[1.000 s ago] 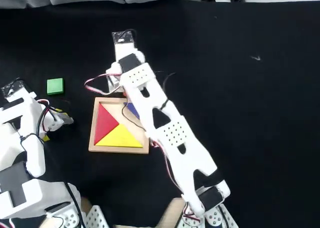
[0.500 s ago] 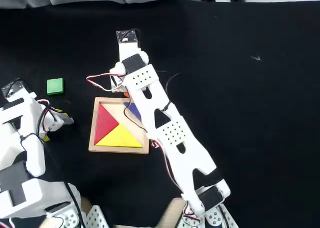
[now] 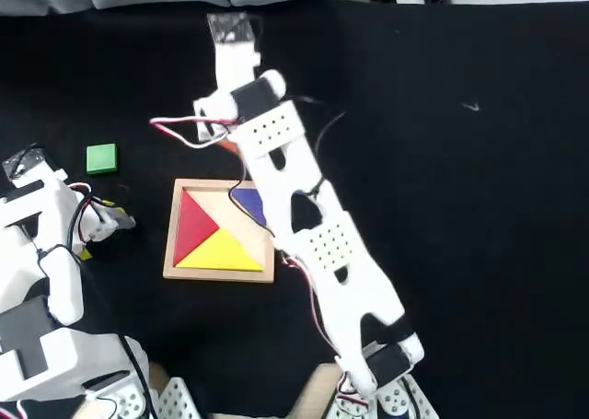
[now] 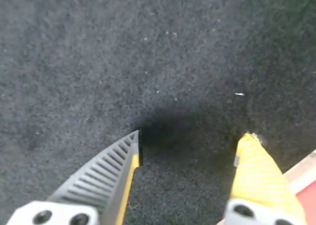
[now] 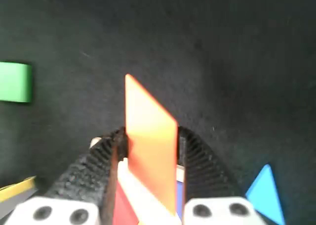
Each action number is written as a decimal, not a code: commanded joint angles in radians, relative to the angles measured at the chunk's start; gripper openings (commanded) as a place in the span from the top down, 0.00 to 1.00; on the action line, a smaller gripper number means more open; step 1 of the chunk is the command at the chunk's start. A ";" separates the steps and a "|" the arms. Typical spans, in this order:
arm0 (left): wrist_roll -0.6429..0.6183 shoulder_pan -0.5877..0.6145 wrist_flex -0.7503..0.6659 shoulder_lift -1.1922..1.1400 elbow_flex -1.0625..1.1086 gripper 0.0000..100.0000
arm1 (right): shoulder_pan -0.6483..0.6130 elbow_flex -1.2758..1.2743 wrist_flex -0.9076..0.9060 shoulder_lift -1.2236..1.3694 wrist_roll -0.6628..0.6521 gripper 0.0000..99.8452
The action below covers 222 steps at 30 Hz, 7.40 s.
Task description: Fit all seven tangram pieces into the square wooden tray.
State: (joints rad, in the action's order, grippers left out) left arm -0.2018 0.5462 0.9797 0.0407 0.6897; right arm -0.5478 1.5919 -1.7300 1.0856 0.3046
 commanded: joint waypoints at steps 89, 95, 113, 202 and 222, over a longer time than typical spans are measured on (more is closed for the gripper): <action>-0.009 -0.018 -0.038 0.002 -0.005 0.69 | 0.112 -1.176 -0.037 -1.481 -0.373 0.99; -0.009 -0.016 -0.032 0.002 -0.004 0.69 | 0.198 -1.517 -0.028 -1.712 -0.344 0.99; -0.011 -0.016 -0.038 0.002 -0.004 0.69 | -0.023 -2.155 0.784 -1.422 -0.264 0.99; -0.005 -0.039 -0.034 0.002 -0.004 0.69 | 0.124 -2.345 0.629 -1.219 -1.465 0.73; -0.006 -0.041 -0.032 0.002 -0.004 0.69 | 0.130 -2.454 0.821 -1.230 -1.462 0.87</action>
State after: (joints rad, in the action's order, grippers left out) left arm -0.2018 0.5186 0.9521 0.0376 0.6897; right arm -0.4051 -0.8723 -0.9076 -0.1297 -1.1515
